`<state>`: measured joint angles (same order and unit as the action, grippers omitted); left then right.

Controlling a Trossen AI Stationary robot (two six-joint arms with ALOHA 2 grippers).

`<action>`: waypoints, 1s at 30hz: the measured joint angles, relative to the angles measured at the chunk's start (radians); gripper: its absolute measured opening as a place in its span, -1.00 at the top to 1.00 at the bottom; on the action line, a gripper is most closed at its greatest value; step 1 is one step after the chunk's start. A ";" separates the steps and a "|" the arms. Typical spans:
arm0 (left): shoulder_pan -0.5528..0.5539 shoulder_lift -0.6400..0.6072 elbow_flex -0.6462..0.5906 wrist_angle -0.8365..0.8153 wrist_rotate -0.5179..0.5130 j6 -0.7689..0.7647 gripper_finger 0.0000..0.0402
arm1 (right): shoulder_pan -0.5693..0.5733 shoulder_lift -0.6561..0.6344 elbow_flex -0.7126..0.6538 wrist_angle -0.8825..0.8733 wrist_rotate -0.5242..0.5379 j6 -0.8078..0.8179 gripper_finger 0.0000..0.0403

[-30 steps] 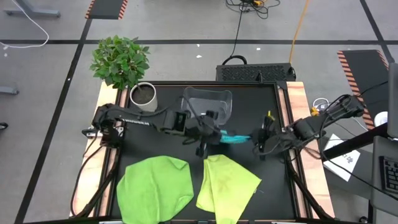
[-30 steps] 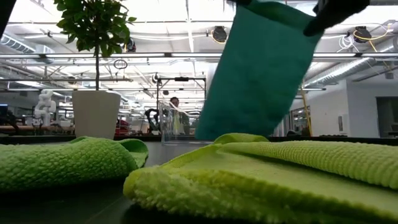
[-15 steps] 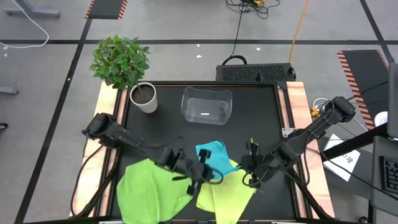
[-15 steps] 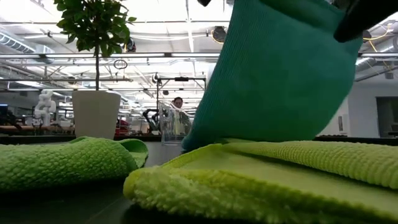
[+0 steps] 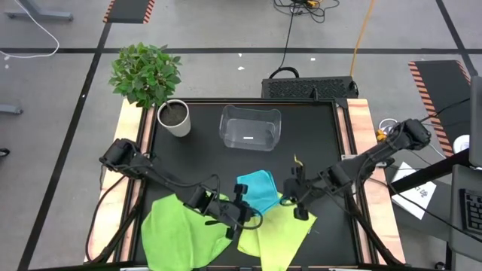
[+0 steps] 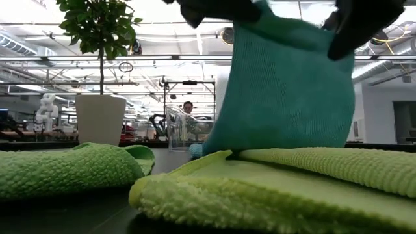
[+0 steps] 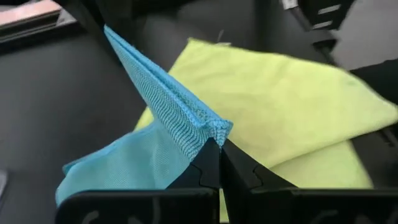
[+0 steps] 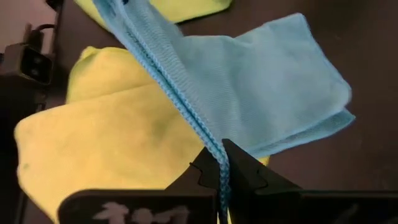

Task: Fold microfiber towels
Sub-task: Fold the blue towel

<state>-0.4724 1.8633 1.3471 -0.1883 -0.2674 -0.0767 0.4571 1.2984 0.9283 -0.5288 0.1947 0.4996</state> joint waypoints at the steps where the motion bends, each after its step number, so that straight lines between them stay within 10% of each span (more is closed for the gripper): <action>1: 0.004 0.000 -0.005 -0.005 -0.012 -0.008 0.99 | -0.019 0.000 0.000 -0.002 -0.016 -0.009 1.00; 30: 0.063 -0.122 -0.346 0.046 -0.249 -0.263 1.00 | -0.458 0.059 0.002 0.057 -0.387 -0.293 1.00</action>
<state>-0.4094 1.7417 1.0014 -0.1425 -0.5167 -0.3401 -0.0012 1.3572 0.9298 -0.4719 -0.1922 0.2064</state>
